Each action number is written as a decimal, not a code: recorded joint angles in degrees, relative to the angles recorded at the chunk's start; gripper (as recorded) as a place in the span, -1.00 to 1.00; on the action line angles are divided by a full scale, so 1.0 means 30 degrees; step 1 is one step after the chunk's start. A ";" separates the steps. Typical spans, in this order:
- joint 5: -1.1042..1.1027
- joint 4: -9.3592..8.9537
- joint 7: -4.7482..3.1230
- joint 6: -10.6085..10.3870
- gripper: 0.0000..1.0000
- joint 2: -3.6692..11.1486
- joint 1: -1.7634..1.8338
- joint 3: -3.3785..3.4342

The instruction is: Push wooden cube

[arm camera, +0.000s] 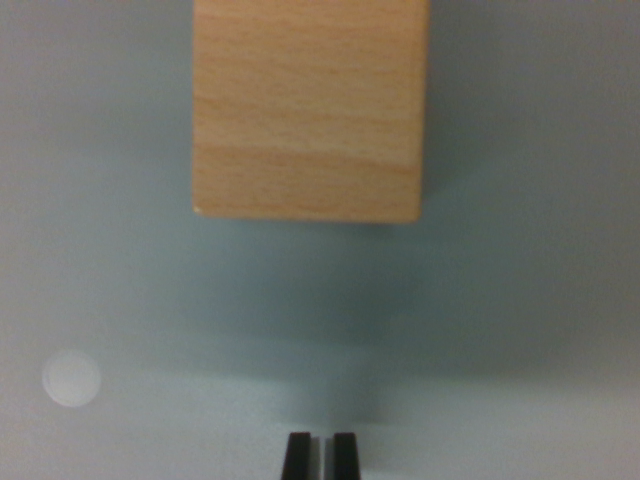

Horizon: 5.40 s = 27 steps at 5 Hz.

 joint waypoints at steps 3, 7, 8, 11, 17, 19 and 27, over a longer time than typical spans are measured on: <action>0.0000 0.0000 0.0000 0.0000 1.00 0.0000 0.0000 0.0000; -0.0025 0.0273 -0.0019 0.0083 1.00 0.0191 -0.0015 -0.0023; -0.0025 0.0273 -0.0019 0.0083 1.00 0.0191 -0.0015 -0.0023; -0.0111 0.1223 -0.0087 0.0372 1.00 0.0855 -0.0066 -0.0102; -0.0322 0.3536 -0.0253 0.1077 1.00 0.2472 -0.0190 -0.0294; -0.0401 0.4397 -0.0315 0.1340 1.00 0.3074 -0.0237 -0.0366; -0.0712 0.7820 -0.0560 0.2383 1.00 0.5467 -0.0421 -0.0650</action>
